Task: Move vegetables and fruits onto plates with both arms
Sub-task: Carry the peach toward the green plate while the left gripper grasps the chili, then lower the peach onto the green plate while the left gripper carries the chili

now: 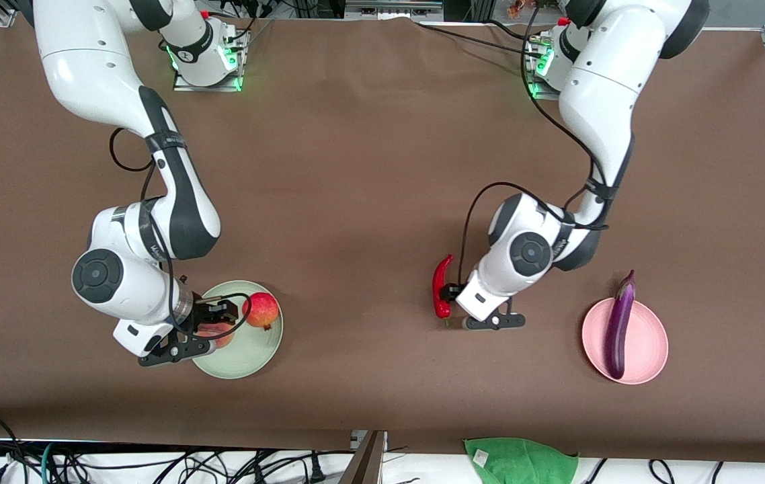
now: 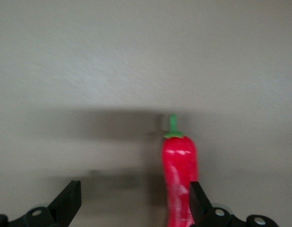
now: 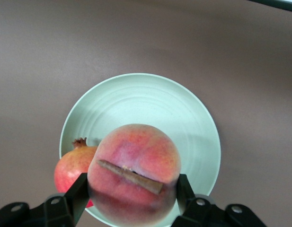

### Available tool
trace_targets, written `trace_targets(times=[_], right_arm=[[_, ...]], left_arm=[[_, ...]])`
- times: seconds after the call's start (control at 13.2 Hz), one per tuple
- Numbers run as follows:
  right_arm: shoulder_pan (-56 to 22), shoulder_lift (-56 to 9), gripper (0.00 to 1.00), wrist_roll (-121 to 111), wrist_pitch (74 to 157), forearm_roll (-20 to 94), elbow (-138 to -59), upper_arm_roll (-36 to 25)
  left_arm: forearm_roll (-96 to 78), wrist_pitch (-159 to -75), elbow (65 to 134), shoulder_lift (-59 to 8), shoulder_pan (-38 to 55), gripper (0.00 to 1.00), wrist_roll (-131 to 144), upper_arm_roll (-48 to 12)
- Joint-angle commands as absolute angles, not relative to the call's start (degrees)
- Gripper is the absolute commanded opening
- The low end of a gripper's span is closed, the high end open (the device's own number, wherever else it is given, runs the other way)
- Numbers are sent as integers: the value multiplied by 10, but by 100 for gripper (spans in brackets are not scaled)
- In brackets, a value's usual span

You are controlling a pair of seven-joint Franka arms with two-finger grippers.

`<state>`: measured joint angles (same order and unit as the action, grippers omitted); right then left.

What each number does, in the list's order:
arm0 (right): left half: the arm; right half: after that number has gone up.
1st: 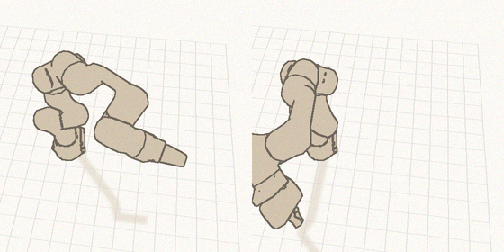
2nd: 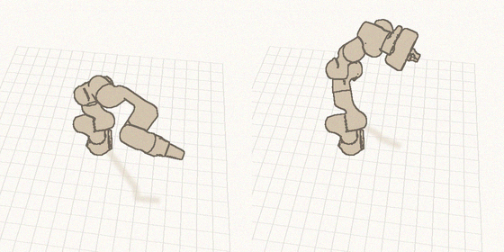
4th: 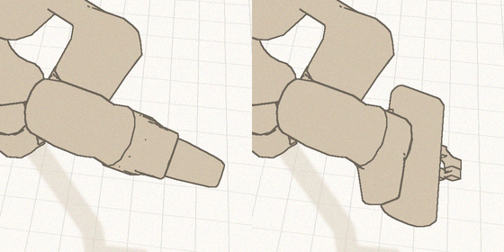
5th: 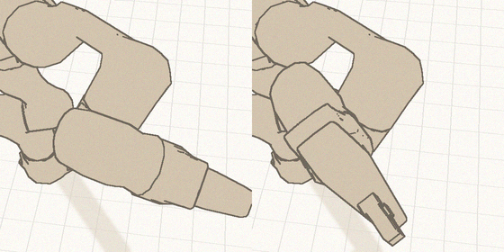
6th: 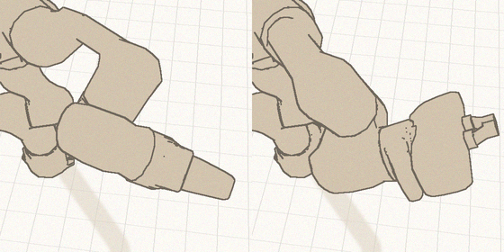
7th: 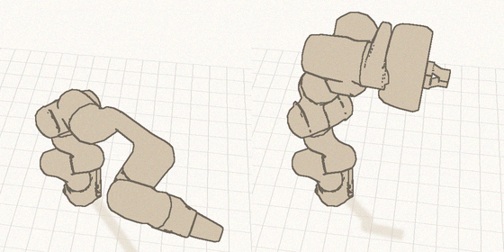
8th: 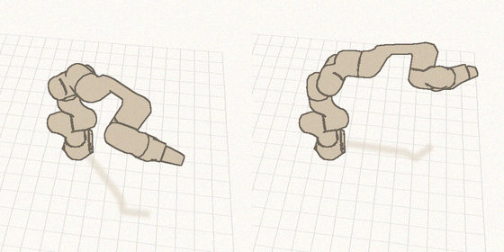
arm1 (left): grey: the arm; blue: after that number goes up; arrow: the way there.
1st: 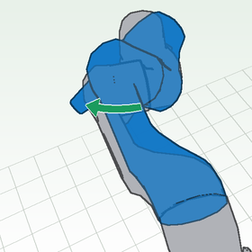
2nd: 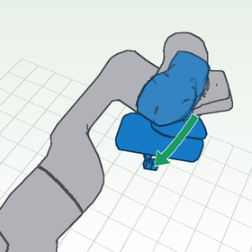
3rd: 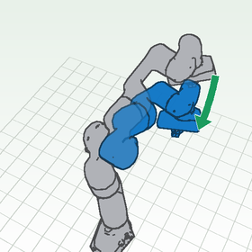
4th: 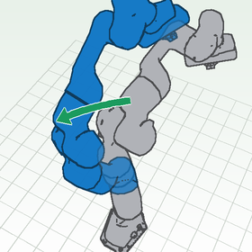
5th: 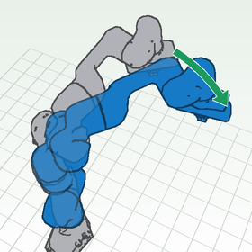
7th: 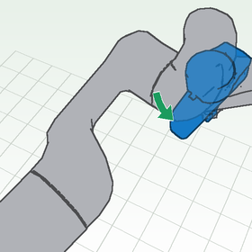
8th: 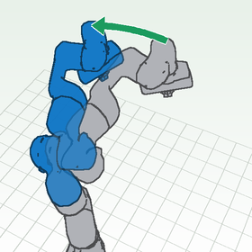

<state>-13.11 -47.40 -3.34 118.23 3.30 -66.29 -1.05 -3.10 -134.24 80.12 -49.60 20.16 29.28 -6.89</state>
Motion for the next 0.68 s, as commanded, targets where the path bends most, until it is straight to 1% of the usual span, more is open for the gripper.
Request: trace_targets(times=[0.0, 0.08, 0.15, 0.23, 0.3, 0.38, 0.45, 0.61], right_arm=[[-122, -468, 72, -54, 1187, 39, -667, -1], [-122, -468, 99, -53, 1187, 39, -667, -1], [-123, -467, 100, -49, 1185, 39, -666, 0], [-126, -466, 100, -46, 1182, 39, -666, 0], [-127, -465, 100, -40, 1180, 39, -666, 1], [-128, -464, 100, -39, 1180, 39, -666, 1], [-130, -464, 100, -38, 1180, 38, -666, 1], [-132, -463, 100, -16, 1167, 39, -666, 2]], left_arm=[[-32, -1378, 795, -522, 236, 100, 336, -61], [-31, -1387, 795, -528, 244, 100, 345, -60], [-29, -1392, 796, -531, 249, 87, 346, -59], [-27, -1392, 797, -530, 248, 49, 347, -60], [-25, -1392, 797, -528, 247, 27, 347, -60], [-25, -1392, 798, -528, 245, 6, 347, -60], [-25, -1391, 798, -526, 242, 0, 346, -60], [-24, -1390, 797, -523, 233, 0, 340, -56]])
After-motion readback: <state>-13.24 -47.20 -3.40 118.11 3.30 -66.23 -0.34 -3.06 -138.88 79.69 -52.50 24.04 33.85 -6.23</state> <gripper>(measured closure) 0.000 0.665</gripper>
